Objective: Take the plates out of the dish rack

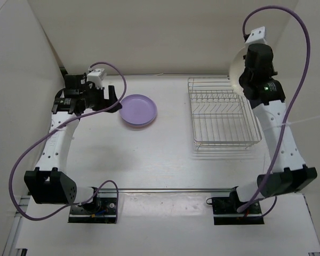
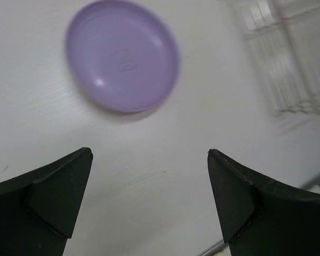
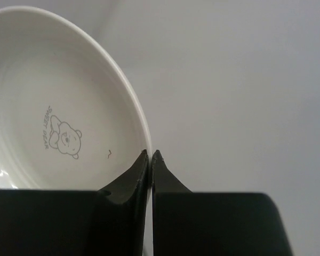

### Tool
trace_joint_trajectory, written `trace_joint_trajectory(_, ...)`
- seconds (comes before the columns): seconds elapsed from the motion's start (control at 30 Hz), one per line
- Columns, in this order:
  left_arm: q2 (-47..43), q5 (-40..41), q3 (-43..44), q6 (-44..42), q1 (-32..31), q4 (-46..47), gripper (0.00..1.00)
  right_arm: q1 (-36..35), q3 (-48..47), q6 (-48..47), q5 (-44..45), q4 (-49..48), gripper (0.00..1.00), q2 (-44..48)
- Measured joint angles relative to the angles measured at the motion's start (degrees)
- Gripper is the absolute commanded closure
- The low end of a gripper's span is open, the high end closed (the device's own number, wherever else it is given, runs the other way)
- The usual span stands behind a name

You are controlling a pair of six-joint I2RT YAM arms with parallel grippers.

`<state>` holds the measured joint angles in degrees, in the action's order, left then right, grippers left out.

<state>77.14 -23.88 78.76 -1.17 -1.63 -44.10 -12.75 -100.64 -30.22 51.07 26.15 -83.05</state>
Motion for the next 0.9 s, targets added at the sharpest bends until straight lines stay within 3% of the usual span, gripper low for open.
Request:
trace_joint_trajectory(0.1, 2.1, -12.92, 3.19, -0.98, -2.51, 2.58, 0.0, -1.75, 0.46, 4.98, -12.46, 7.23, 1.0, 3.43)
trace_joint_trajectory(0.2, 7.34, -20.92, 9.11, -1.4, -7.19, 3.45, 0.0, -2.1, 2.8, 8.72, -26.16, 12.13, 1.0, 5.86)
trace_joint_trajectory(0.43, 19.1, -26.56, 16.83, -1.9, -20.44, 4.44, 0.0, -2.16, 4.42, 12.81, -52.35, 20.85, 1.0, 6.19)
trace_joint_trajectory(0.67, 23.69, -24.87, 20.76, -1.14, -25.14, 4.33, 0.0, -2.16, 3.63, 14.47, -63.47, 23.39, 1.0, 5.33)
trace_joint_trajectory(0.77, 23.69, -22.97, 21.29, -0.9, -26.16, 4.26, 0.05, -2.16, 3.63, 14.82, -64.35, 23.65, 1.0, 5.18)
trace_joint_trajectory(0.9, 23.69, -21.16, 22.64, -0.68, -27.47, 4.28, 0.2, -2.16, 3.63, 14.88, -65.16, 23.67, 1.0, 5.05)
